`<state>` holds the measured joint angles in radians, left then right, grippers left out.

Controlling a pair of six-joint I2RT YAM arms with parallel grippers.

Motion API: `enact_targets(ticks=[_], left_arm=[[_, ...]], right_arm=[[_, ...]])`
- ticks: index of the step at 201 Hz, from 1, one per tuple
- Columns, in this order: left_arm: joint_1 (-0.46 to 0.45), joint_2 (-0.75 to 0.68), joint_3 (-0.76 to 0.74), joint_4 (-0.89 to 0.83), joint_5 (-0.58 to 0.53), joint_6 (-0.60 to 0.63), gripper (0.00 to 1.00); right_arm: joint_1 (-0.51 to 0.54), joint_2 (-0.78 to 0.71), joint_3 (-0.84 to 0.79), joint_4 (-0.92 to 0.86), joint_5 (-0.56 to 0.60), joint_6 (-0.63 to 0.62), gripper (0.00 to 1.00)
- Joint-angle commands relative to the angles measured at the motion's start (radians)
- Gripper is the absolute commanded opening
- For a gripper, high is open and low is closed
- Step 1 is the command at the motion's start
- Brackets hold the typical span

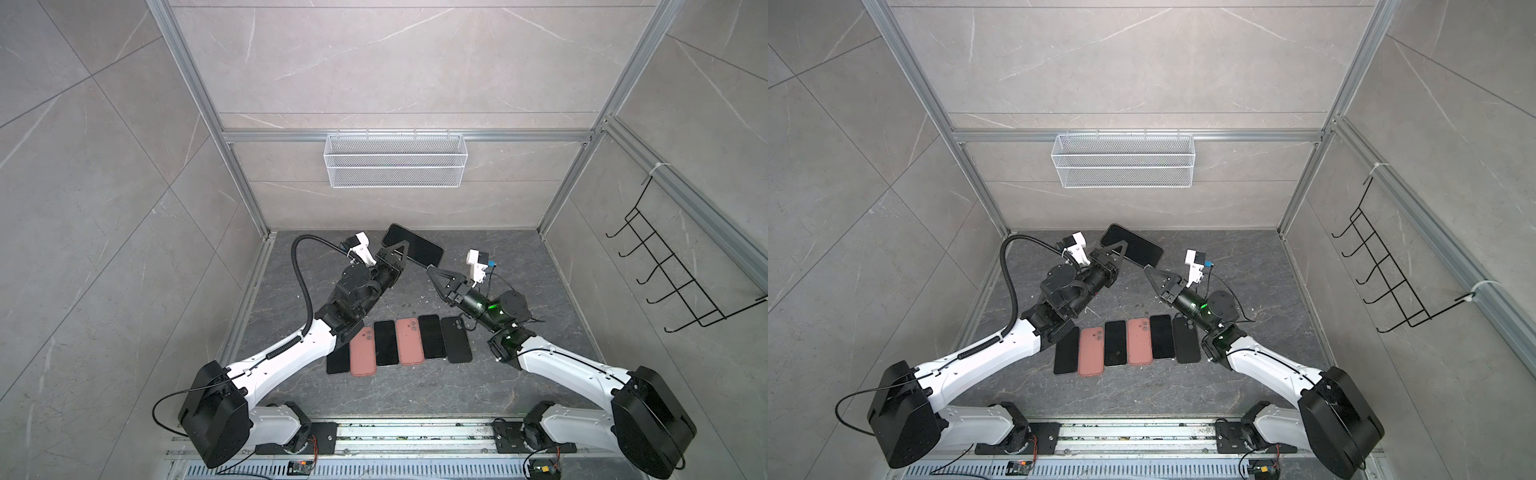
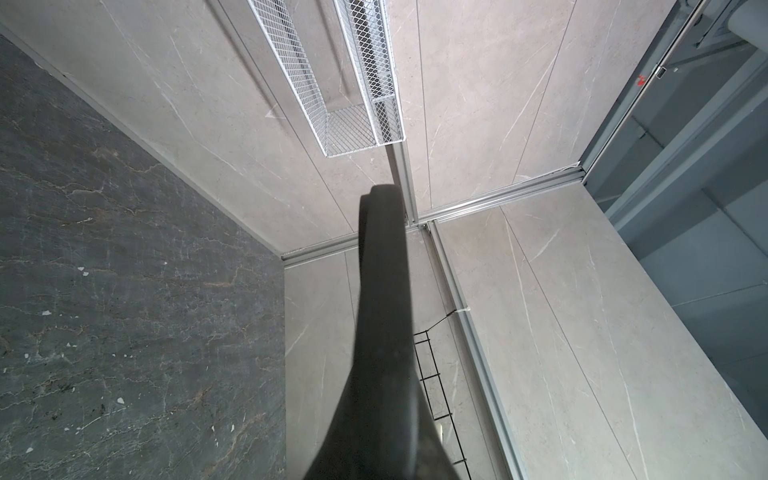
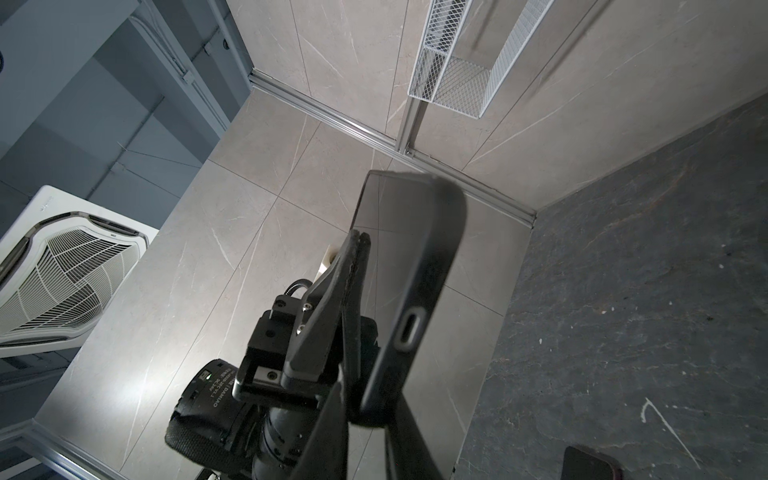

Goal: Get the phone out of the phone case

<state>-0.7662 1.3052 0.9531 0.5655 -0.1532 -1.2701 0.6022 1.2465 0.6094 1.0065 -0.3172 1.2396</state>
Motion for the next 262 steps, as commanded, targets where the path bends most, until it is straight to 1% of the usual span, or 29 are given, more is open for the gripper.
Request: enact_targets(ticks=[1,38,66,87,90,105,123,150,166,187,201,214,217,221,226,233,243,246,251,262], left_arm=[[-0.007,-0.024,0.002,0.124,0.012,0.005,0.0],[-0.008,-0.033,0.011,0.103,0.02,0.003,0.0],[-0.004,-0.037,0.032,0.075,0.026,-0.005,0.0],[0.011,-0.028,0.059,0.063,0.06,-0.043,0.0],[0.014,-0.027,0.063,0.059,0.068,-0.049,0.0],[0.024,-0.011,0.087,0.046,0.112,-0.096,0.0],[0.03,0.007,0.109,0.048,0.162,-0.147,0.0],[0.033,0.021,0.127,0.042,0.194,-0.181,0.0],[0.032,0.035,0.127,0.063,0.205,-0.204,0.0],[0.033,0.047,0.13,0.081,0.224,-0.215,0.0],[0.033,0.048,0.133,0.078,0.23,-0.205,0.0],[0.046,0.036,0.129,0.058,0.234,-0.19,0.0],[0.052,0.035,0.127,0.056,0.24,-0.189,0.0],[0.063,0.034,0.128,0.058,0.254,-0.187,0.0],[0.075,0.034,0.131,0.058,0.275,-0.183,0.0],[0.09,0.03,0.133,0.055,0.296,-0.167,0.0],[0.103,0.016,0.134,0.016,0.311,-0.126,0.0],[0.105,0.011,0.134,0.0,0.313,-0.112,0.0],[0.109,0.004,0.132,-0.023,0.313,-0.09,0.0],[0.111,-0.015,0.113,-0.038,0.301,-0.062,0.0]], right_arm=[[0.004,0.003,0.01,0.061,0.014,0.004,0.15],[0.003,0.013,0.008,0.071,-0.005,-0.005,0.0],[0.003,0.009,0.006,0.028,-0.06,-0.074,0.0],[0.004,-0.005,-0.003,-0.031,-0.101,-0.166,0.0],[0.003,-0.012,-0.007,-0.047,-0.101,-0.198,0.0],[0.006,-0.059,-0.017,-0.171,-0.079,-0.338,0.0],[0.011,-0.119,0.007,-0.421,0.005,-0.52,0.0],[0.011,-0.15,0.042,-0.598,0.112,-0.704,0.0],[0.011,-0.148,0.069,-0.655,0.15,-0.762,0.0],[0.008,-0.145,0.073,-0.671,0.187,-0.792,0.0],[0.006,-0.163,0.069,-0.69,0.206,-0.788,0.0],[0.004,-0.207,0.037,-0.671,0.192,-0.769,0.0],[0.004,-0.219,0.028,-0.67,0.188,-0.764,0.03],[0.001,-0.237,0.018,-0.676,0.185,-0.755,0.09],[0.0,-0.261,0.008,-0.691,0.185,-0.735,0.2],[-0.015,-0.294,-0.002,-0.716,0.174,-0.702,0.32],[-0.047,-0.331,-0.008,-0.734,0.114,-0.647,0.52],[-0.056,-0.34,-0.007,-0.739,0.098,-0.63,0.56],[-0.07,-0.353,-0.002,-0.742,0.072,-0.605,0.61],[-0.086,-0.368,0.011,-0.724,0.014,-0.546,0.68]])
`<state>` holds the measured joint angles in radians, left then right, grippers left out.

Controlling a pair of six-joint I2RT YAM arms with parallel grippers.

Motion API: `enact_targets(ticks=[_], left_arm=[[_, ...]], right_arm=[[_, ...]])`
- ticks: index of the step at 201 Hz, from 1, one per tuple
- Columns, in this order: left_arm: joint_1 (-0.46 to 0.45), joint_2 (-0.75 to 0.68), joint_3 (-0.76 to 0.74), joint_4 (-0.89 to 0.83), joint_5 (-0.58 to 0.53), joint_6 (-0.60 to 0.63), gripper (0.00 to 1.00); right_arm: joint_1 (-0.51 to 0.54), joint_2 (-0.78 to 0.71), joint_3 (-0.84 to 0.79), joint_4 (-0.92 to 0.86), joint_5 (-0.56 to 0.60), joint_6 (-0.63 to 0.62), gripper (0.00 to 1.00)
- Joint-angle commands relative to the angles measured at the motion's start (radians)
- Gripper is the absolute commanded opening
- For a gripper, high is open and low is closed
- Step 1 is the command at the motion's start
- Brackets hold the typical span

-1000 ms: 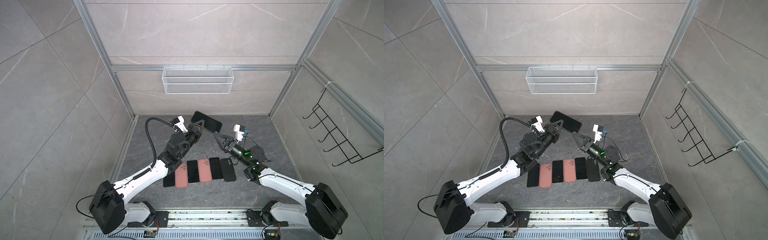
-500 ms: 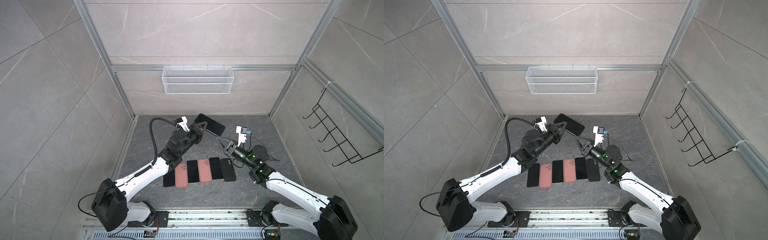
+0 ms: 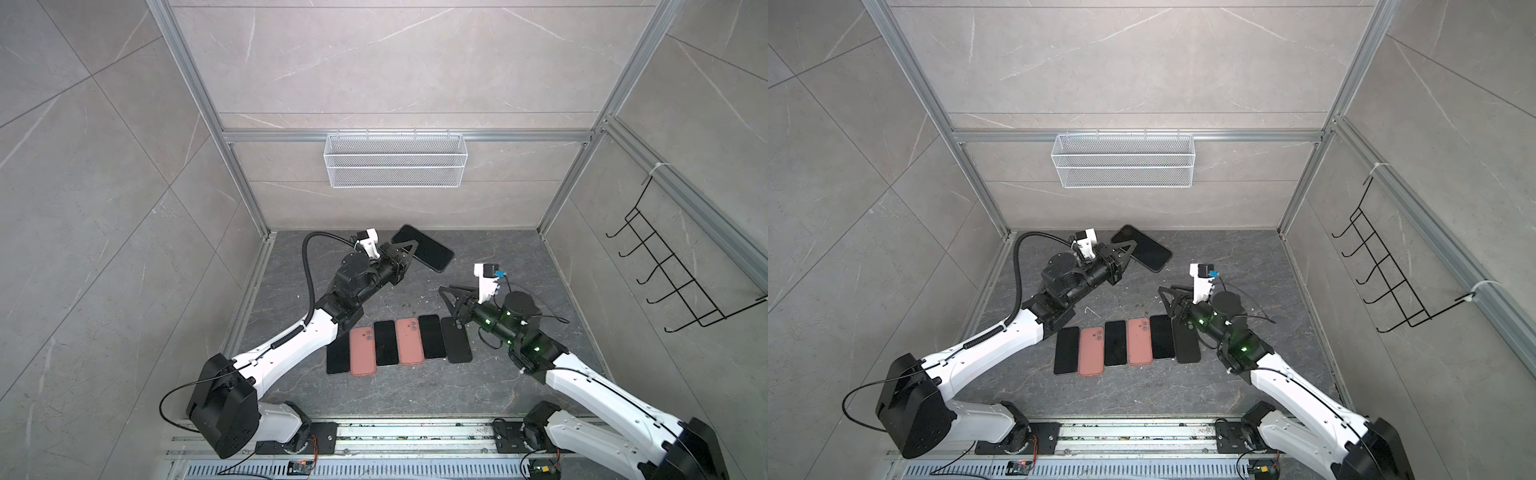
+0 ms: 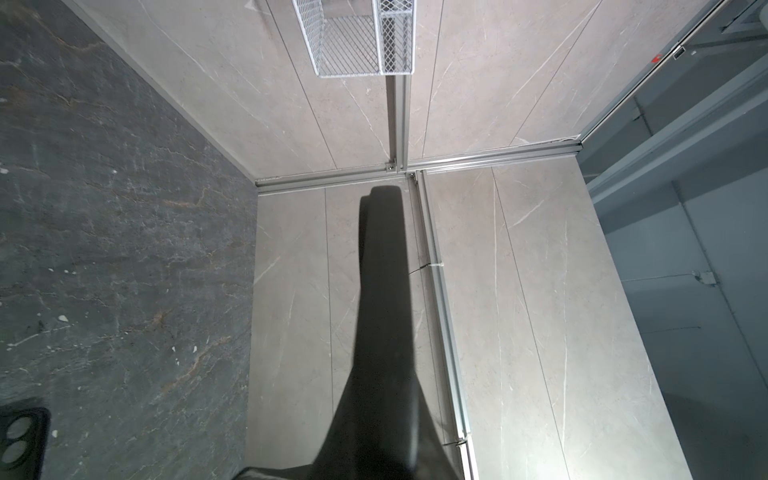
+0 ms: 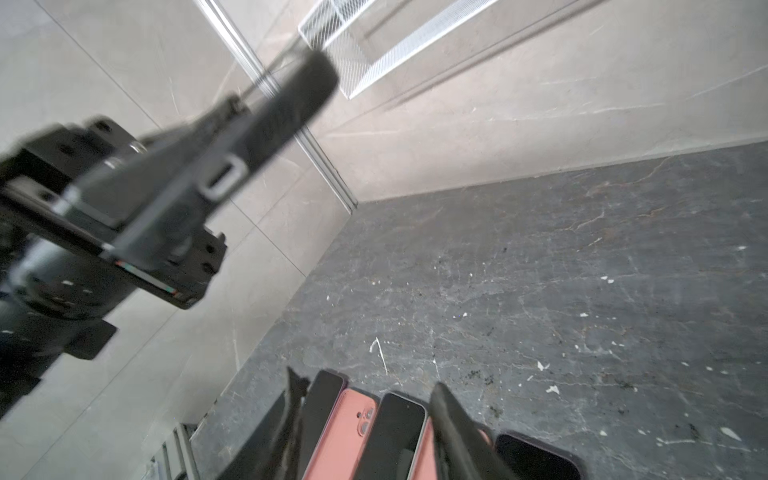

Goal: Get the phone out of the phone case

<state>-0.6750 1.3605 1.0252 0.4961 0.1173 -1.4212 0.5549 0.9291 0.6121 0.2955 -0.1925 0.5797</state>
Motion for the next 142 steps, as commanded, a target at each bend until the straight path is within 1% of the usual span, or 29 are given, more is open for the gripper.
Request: enact_targets(ticks=[1,11,27,46,56,62,129,142], left_arm=[[0.02,-0.071,0.038,0.032,0.03,0.09,0.0],[0.022,-0.078,0.012,0.054,0.013,0.087,0.0],[0.022,-0.075,-0.008,0.086,0.008,0.081,0.0],[0.023,-0.061,-0.007,0.11,0.015,0.069,0.0],[0.022,-0.058,-0.007,0.115,0.019,0.067,0.0],[0.022,-0.058,-0.006,0.113,0.021,0.068,0.0],[0.019,-0.051,-0.025,0.136,0.013,0.061,0.0],[0.019,-0.047,-0.026,0.138,0.013,0.059,0.0]], right_arm=[[-0.039,-0.052,0.008,-0.009,-0.115,0.119,0.69],[-0.041,-0.042,0.009,0.069,-0.163,0.187,0.74],[-0.039,0.021,0.011,0.229,-0.241,0.312,0.76],[-0.041,0.115,0.018,0.412,-0.315,0.441,0.75],[-0.041,0.159,0.023,0.498,-0.336,0.483,0.73],[-0.04,0.177,0.024,0.532,-0.339,0.528,0.72],[-0.039,0.288,0.015,0.699,-0.318,0.642,0.59],[-0.041,0.302,0.02,0.716,-0.314,0.653,0.55]])
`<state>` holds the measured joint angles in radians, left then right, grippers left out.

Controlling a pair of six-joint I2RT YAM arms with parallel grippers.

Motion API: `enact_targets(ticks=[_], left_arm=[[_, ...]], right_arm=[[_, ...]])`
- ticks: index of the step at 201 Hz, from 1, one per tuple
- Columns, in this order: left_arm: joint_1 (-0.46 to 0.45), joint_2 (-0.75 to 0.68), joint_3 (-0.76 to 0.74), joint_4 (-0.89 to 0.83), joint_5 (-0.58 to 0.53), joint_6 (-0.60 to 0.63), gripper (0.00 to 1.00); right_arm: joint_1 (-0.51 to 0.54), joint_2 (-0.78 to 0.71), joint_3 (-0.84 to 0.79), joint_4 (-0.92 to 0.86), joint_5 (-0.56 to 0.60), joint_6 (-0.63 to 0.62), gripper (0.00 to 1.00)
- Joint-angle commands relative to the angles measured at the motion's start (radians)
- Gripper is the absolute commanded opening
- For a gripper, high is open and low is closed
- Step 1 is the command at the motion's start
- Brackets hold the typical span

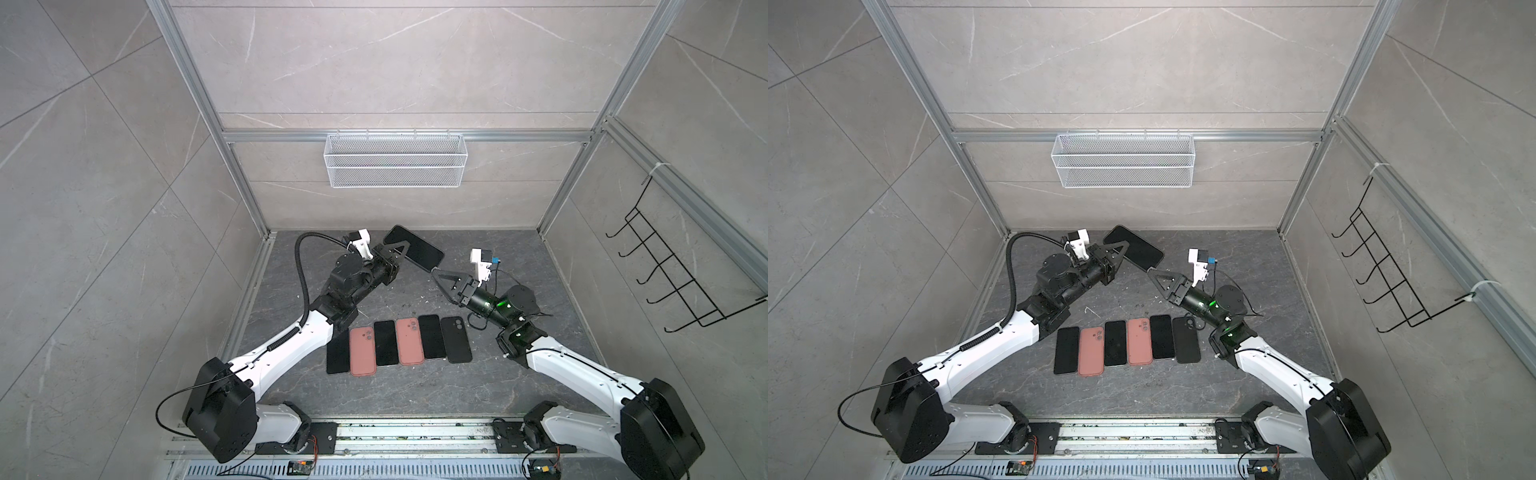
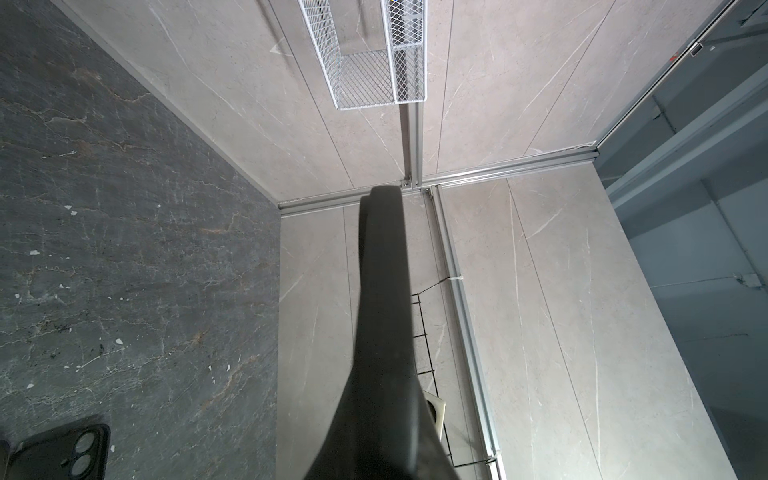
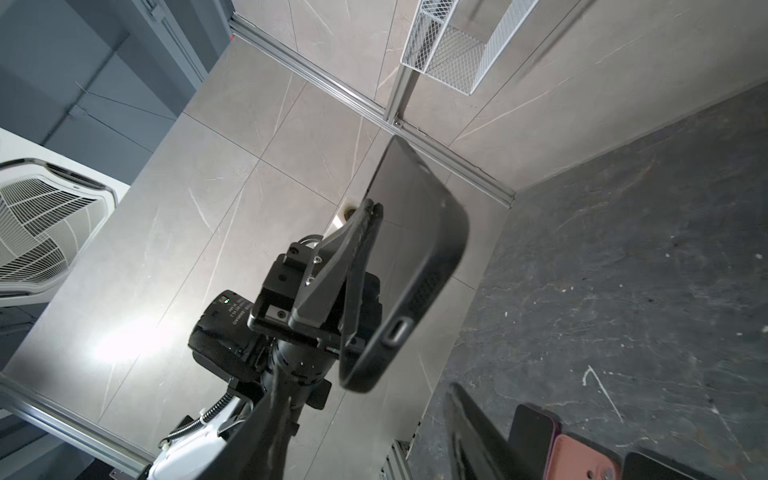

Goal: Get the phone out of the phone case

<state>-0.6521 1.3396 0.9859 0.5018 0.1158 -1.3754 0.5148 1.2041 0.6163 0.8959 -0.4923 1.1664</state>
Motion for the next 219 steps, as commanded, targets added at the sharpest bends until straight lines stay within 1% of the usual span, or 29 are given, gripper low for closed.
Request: enact_targets(ticks=[1,63,94,135,139,160,169,178,186,194,206,212,219], left_arm=[[-0.004,-0.025,0.014,0.132,0.014,0.013,0.0],[-0.007,-0.009,0.022,0.139,0.019,0.009,0.0],[-0.012,0.002,0.029,0.141,0.021,0.009,0.0],[-0.018,0.022,0.051,0.138,0.03,0.01,0.0],[-0.02,0.021,0.052,0.139,0.03,0.009,0.0],[-0.02,0.023,0.064,0.119,0.034,-0.004,0.0],[-0.02,0.031,0.076,0.117,0.044,-0.022,0.0],[-0.02,0.042,0.091,0.123,0.062,-0.049,0.0],[-0.017,0.053,0.112,0.118,0.083,-0.074,0.0],[-0.014,0.063,0.14,0.095,0.107,-0.09,0.0],[-0.014,0.079,0.192,0.036,0.146,-0.105,0.0],[-0.014,0.091,0.214,0.022,0.169,-0.12,0.0],[-0.015,0.108,0.237,0.019,0.191,-0.134,0.0]], right_arm=[[-0.001,0.028,0.017,0.116,-0.014,0.066,0.55],[0.001,0.066,0.023,0.158,-0.025,0.088,0.34],[0.001,0.075,0.02,0.167,-0.023,0.09,0.21],[0.001,0.091,0.018,0.175,-0.036,0.085,0.01],[-0.001,0.09,0.014,0.176,-0.033,0.084,0.0],[0.001,0.088,0.002,0.161,-0.044,0.05,0.0],[0.001,0.076,0.0,0.114,-0.052,-0.003,0.0],[0.004,0.057,-0.004,0.015,-0.047,-0.089,0.0],[0.015,0.031,0.002,-0.13,-0.024,-0.234,0.0],[0.04,0.005,0.015,-0.303,0.044,-0.383,0.0],[0.087,-0.021,0.051,-0.516,0.194,-0.591,0.0],[0.103,-0.028,0.066,-0.585,0.279,-0.671,0.0],[0.109,-0.031,0.074,-0.622,0.352,-0.728,0.0]])
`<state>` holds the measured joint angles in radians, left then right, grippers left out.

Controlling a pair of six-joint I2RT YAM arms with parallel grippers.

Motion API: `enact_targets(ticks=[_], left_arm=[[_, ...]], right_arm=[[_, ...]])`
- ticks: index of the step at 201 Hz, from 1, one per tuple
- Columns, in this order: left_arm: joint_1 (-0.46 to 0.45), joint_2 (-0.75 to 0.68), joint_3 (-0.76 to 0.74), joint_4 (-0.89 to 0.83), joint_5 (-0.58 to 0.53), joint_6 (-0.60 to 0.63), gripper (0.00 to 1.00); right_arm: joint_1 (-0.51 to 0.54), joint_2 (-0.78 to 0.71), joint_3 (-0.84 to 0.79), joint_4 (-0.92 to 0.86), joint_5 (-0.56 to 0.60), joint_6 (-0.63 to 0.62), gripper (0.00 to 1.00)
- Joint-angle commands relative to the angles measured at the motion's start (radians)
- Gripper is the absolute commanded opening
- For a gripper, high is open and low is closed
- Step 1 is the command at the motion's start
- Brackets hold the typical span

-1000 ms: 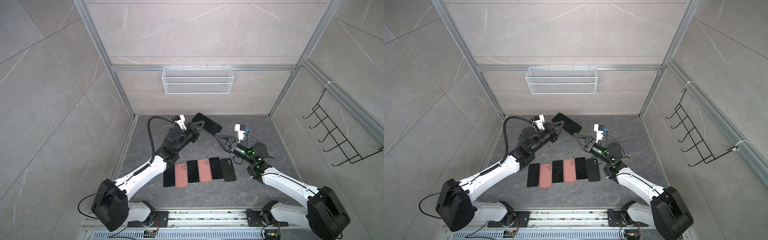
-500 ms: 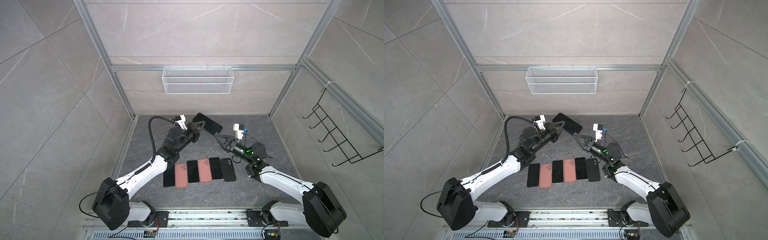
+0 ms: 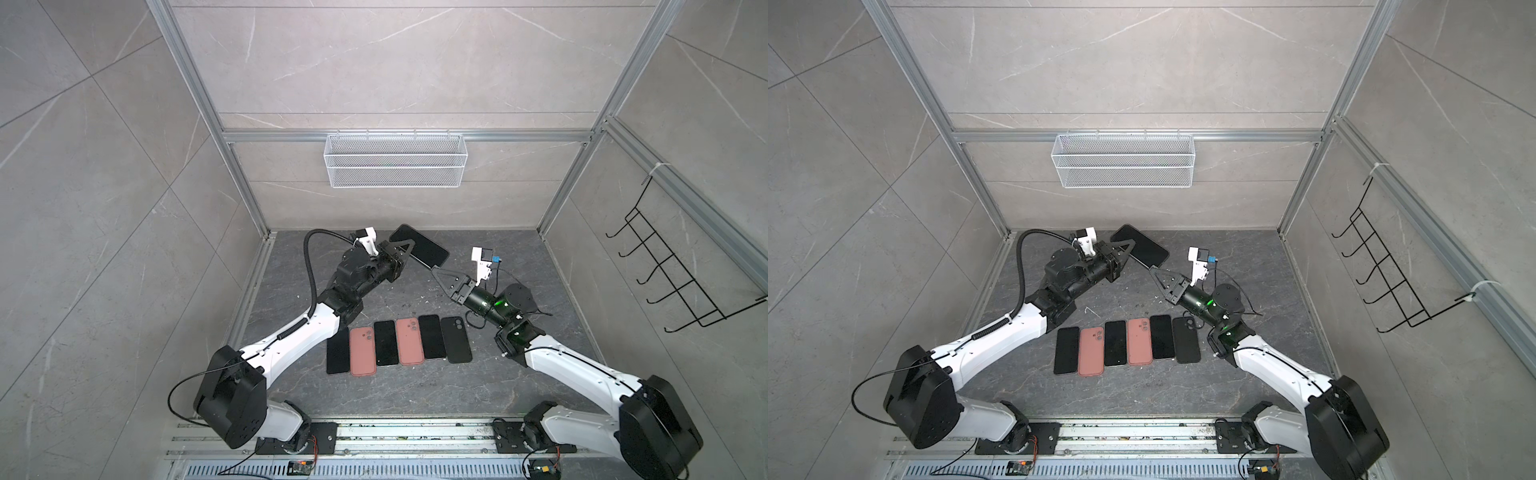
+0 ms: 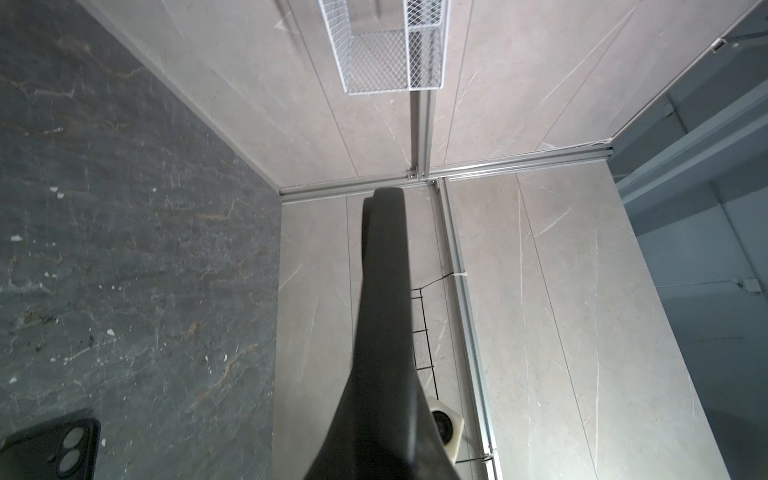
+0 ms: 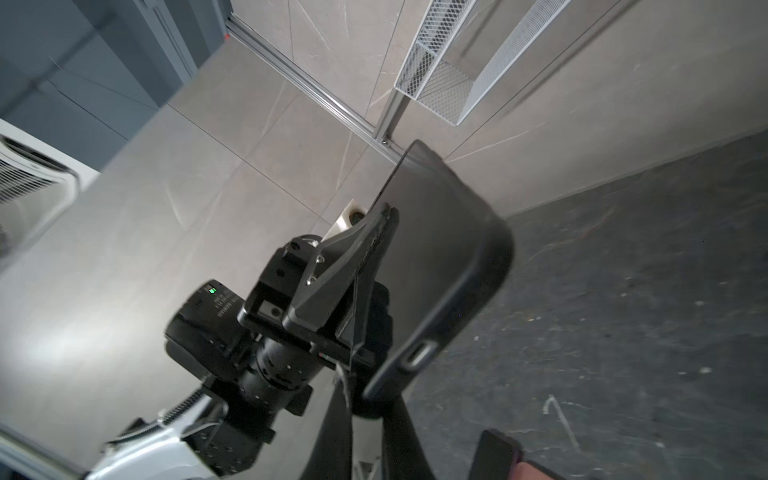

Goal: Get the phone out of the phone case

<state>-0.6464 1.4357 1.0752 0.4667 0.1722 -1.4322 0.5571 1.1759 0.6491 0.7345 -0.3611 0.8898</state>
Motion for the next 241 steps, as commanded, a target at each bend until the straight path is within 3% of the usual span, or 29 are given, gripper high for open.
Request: enact_targets(ticks=[1,11,34,54,84,102,129,163,241], left_arm=[[-0.021,0.014,0.151,0.051,0.138,-0.079,0.0],[-0.023,0.03,0.174,0.032,0.165,-0.086,0.0],[-0.022,0.023,0.178,-0.024,0.179,-0.063,0.0],[0.01,-0.007,0.16,-0.059,0.171,-0.027,0.0],[0.045,-0.056,0.115,-0.048,0.159,0.002,0.0],[0.042,-0.05,0.097,-0.012,0.154,-0.001,0.0],[0.039,-0.044,0.061,0.039,0.139,-0.014,0.0],[0.034,-0.061,0.035,0.05,0.118,-0.004,0.0],[0.017,-0.07,0.019,0.074,0.107,0.01,0.0]], right_arm=[[0.067,-0.004,0.041,-0.463,0.238,-0.462,0.0],[0.062,-0.005,0.049,-0.475,0.309,-0.494,0.0],[0.034,-0.019,0.095,-0.512,0.344,-0.549,0.0],[-0.002,-0.085,0.077,-0.503,0.271,-0.523,0.01],[-0.021,-0.227,-0.039,-0.4,0.135,-0.35,0.55],[-0.024,-0.254,-0.043,-0.323,0.087,-0.207,0.69],[-0.025,-0.147,0.003,-0.086,-0.078,0.023,0.72],[-0.024,-0.007,0.025,0.159,-0.147,0.227,0.68],[-0.026,0.049,0.021,0.198,-0.108,0.278,0.42]])
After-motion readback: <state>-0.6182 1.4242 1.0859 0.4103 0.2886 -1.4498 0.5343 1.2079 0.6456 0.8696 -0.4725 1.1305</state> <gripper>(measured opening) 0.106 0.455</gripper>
